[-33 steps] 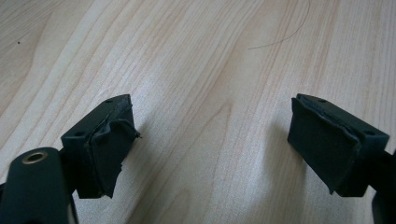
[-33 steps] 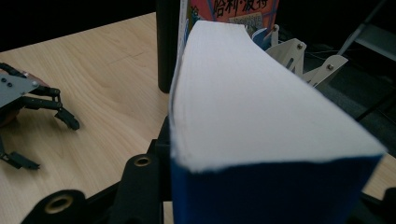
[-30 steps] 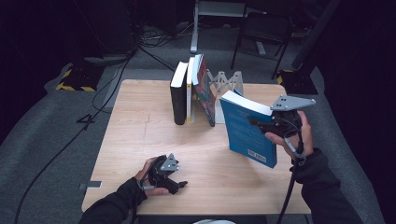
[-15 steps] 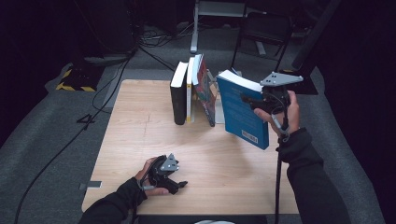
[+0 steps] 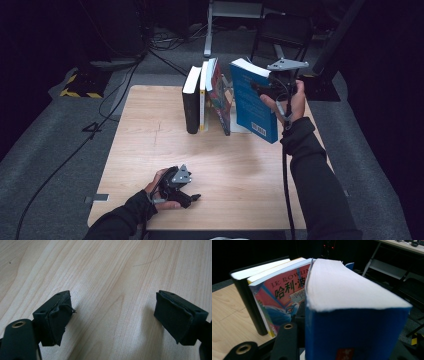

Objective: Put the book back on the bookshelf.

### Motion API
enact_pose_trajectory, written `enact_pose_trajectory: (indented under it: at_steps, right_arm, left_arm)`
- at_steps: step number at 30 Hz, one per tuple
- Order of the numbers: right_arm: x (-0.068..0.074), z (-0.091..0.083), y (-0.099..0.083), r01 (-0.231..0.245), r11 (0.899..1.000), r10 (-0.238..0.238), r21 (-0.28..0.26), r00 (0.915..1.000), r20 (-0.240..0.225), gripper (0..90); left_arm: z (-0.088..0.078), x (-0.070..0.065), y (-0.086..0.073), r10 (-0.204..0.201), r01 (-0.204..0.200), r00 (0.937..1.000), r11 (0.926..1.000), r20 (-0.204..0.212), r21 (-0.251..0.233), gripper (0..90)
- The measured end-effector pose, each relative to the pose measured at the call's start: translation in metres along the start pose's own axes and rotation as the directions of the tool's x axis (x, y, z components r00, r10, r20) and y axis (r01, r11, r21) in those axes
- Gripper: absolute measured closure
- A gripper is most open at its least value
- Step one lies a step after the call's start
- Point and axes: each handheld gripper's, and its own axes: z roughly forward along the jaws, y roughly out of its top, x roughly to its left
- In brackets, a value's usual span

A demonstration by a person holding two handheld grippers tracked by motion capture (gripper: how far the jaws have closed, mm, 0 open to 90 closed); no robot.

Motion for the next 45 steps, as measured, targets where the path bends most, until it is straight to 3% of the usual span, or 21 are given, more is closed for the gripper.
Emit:
enact_pose_trajectory:
  at_steps: [10,22,31,45]
  right_arm:
    - [-0.009,0.035,0.000,-0.053,0.999,0.054,-0.012,0.9965,0.064,60.6]
    - [-0.010,0.057,-0.011,-0.082,0.996,0.085,-0.042,0.9930,0.083,60.5]
    - [-0.009,0.059,-0.025,-0.075,0.996,0.078,-0.039,0.9940,0.078,60.2]
    - [-0.002,0.031,-0.043,-0.021,1.000,0.020,0.013,0.9994,0.028,59.3]
  left_arm:
    - [0.000,0.000,0.000,0.001,-0.001,1.0000,1.0000,0.001,-0.001,15.0]
    - [0.000,0.000,0.000,0.005,-0.005,1.0000,1.0000,0.000,0.002,15.1]
    - [0.000,0.000,0.000,0.004,-0.004,1.0000,1.0000,0.000,0.002,15.1]
    - [0.000,0.000,0.000,0.000,0.000,1.0000,1.0000,0.000,-0.001,15.1]
